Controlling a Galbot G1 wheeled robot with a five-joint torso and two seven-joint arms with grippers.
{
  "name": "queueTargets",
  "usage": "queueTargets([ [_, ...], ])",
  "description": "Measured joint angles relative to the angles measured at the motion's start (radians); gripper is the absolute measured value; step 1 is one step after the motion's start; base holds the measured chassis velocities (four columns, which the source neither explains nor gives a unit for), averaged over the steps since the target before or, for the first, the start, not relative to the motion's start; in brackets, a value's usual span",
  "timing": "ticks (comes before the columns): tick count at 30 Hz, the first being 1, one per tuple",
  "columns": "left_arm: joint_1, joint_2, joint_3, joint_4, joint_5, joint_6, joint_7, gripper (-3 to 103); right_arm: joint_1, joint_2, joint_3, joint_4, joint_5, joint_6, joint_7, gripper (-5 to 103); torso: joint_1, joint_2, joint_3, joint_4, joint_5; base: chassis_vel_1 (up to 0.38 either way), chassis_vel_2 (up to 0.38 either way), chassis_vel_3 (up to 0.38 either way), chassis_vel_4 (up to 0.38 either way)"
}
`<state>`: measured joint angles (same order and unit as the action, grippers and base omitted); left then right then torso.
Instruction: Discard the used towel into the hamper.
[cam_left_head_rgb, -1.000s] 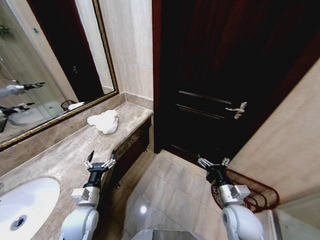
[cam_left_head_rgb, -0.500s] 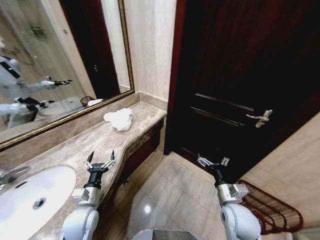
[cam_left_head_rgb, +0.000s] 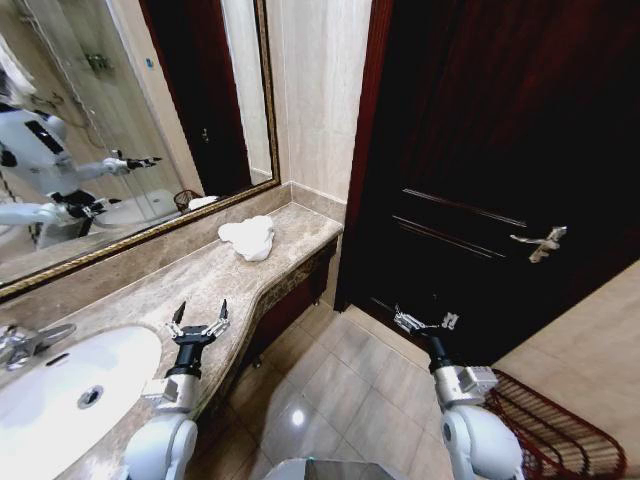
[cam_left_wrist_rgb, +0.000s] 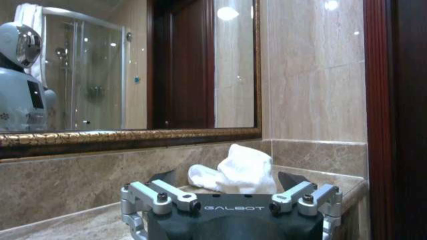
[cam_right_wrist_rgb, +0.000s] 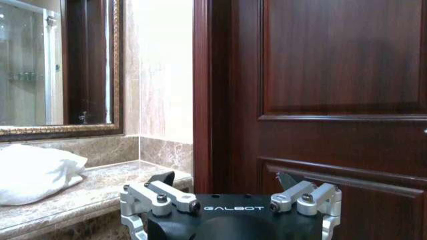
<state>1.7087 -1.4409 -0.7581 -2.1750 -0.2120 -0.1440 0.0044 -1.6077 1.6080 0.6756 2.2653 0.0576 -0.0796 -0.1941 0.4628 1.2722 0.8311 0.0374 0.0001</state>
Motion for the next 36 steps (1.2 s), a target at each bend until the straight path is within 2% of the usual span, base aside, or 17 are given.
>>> queueTargets([
  [15,-0.003,0.003,-0.001,0.002,-0.001,0.011,0.0,100,0.005,0.0,-0.001,-0.011,0.003,-0.002,-0.012,100,0.0,0.0,0.0,0.0,-0.0001,-0.093,0.089,0.093,-0.094],
  [30,-0.025,0.029,0.002,-0.008,-0.01,0.06,-0.008,100,0.007,0.0,-0.003,-0.018,0.003,-0.004,-0.013,100,0.0,0.0,0.0,0.0002,0.0,-0.092,0.097,0.09,-0.098],
  [32,-0.049,0.059,0.008,-0.024,-0.035,0.127,-0.053,100,0.007,0.0,-0.005,-0.019,0.006,0.001,-0.014,100,0.0,0.0,0.0,0.0,-0.0007,-0.112,0.096,0.099,-0.114],
  [33,-0.049,0.059,0.008,-0.024,-0.035,0.127,-0.053,100,0.007,0.0,-0.005,-0.019,0.006,0.001,-0.014,100,0.0,0.0,0.0,0.0,-0.0007,-0.111,0.078,0.099,-0.103],
  [34,-0.058,0.071,0.008,-0.03,-0.045,0.15,-0.064,100,0.008,-0.001,-0.005,-0.021,0.011,0.008,-0.017,100,0.0,0.0,0.0,0.0,-0.0004,-0.111,0.105,0.106,-0.103],
  [35,-0.084,0.107,0.008,-0.046,-0.076,0.208,-0.087,100,0.01,-0.006,-0.006,-0.027,0.02,0.031,-0.03,100,0.0,0.0,0.0,0.0001,0.0,-0.07,0.07,0.104,-0.061],
  [36,-0.105,0.134,0.008,-0.051,-0.102,0.242,-0.099,100,0.01,-0.008,-0.004,-0.031,0.02,0.042,-0.042,100,0.001,0.0,0.0,0.0002,-0.0004,-0.058,0.07,0.104,-0.031],
])
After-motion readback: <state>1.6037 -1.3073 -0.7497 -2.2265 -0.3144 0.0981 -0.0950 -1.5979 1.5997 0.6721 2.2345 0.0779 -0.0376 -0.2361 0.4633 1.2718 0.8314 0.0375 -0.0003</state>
